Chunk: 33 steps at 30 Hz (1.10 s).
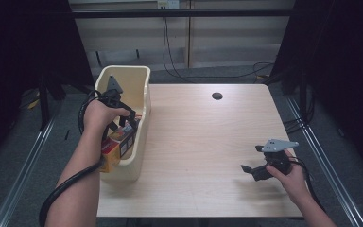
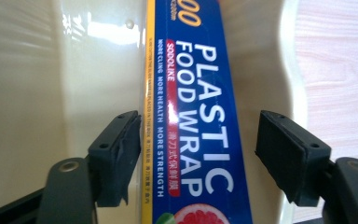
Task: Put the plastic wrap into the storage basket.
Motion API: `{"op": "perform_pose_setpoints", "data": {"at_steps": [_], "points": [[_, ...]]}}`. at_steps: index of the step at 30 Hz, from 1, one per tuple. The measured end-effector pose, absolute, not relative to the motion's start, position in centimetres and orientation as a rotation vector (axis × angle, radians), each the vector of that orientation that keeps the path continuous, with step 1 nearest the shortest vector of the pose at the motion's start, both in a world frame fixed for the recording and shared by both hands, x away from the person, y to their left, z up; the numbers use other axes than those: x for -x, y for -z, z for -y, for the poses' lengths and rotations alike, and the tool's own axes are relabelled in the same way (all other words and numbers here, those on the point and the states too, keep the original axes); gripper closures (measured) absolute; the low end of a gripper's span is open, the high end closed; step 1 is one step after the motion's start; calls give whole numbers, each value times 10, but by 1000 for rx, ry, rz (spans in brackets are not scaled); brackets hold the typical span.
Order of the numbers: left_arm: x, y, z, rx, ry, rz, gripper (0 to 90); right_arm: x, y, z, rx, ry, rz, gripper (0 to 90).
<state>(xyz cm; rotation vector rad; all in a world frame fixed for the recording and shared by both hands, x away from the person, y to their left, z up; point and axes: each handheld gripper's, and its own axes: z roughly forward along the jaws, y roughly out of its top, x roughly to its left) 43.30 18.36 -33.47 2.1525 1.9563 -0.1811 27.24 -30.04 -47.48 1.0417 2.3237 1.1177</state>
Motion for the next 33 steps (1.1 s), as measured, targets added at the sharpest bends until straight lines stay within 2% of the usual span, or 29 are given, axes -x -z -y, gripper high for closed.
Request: {"op": "perform_pose_setpoints", "data": {"at_steps": [3, 9, 24, 33], "points": [[-433, 333, -183, -2135, 167, -1934, 239, -273, 474, 300, -1047, -1117, -2325, 22], [-431, 325, -182, -2124, 141, -1918, 191, -272, 475, 300, -1042, -1116, -2329, 22], [-422, 289, -171, -2108, 115, -1810, 136, -274, 473, 300, -1054, -1120, -2321, 23], [-418, 274, -143, -2137, 122, -1708, 126, -271, 472, 301, -1041, -1128, -2323, 23]]}}
